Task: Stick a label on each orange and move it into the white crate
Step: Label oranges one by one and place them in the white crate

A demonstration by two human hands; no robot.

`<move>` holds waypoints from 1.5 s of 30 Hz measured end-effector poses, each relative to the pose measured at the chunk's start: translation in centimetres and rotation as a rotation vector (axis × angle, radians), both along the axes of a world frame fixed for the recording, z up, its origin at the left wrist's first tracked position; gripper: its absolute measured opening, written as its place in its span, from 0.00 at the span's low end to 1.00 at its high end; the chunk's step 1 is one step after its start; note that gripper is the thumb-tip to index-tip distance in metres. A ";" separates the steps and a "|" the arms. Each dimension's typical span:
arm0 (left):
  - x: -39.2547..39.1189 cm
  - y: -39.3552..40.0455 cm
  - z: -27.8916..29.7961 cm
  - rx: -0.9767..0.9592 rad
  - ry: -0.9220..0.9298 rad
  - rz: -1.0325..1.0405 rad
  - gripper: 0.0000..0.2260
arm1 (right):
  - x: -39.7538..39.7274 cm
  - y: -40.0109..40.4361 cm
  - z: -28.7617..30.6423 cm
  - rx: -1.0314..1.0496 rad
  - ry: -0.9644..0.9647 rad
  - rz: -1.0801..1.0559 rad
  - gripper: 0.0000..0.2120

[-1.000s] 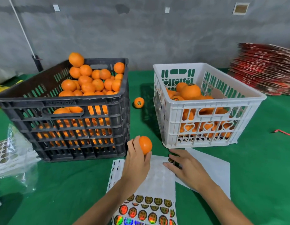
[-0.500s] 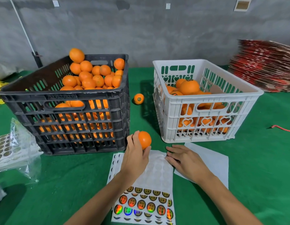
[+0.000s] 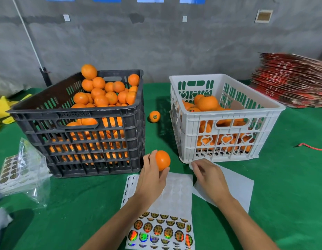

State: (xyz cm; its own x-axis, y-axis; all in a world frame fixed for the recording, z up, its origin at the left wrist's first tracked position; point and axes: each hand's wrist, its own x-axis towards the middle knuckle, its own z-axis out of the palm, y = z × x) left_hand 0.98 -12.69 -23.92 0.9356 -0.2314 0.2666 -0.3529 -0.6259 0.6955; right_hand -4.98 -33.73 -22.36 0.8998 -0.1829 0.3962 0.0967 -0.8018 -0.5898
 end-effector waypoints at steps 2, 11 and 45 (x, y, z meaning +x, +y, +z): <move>-0.1 -0.1 0.3 -0.049 -0.016 -0.036 0.32 | 0.6 1.7 1.5 -0.034 -0.138 -0.063 0.07; 2.9 -0.8 6.6 -0.385 -0.185 -0.123 0.31 | 4.0 7.3 10.1 -0.297 -0.557 0.120 0.11; -1.8 5.6 0.3 0.080 0.059 -0.166 0.17 | 1.2 8.5 -0.4 -0.131 0.266 0.342 0.24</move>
State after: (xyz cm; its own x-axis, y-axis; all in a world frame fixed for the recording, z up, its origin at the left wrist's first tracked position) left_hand -0.81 -7.06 -23.66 0.8963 -0.4021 0.1868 -0.4159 -0.6163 0.6688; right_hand -3.76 -25.27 -22.72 0.9735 0.1791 0.1425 0.2278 -0.8193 -0.5261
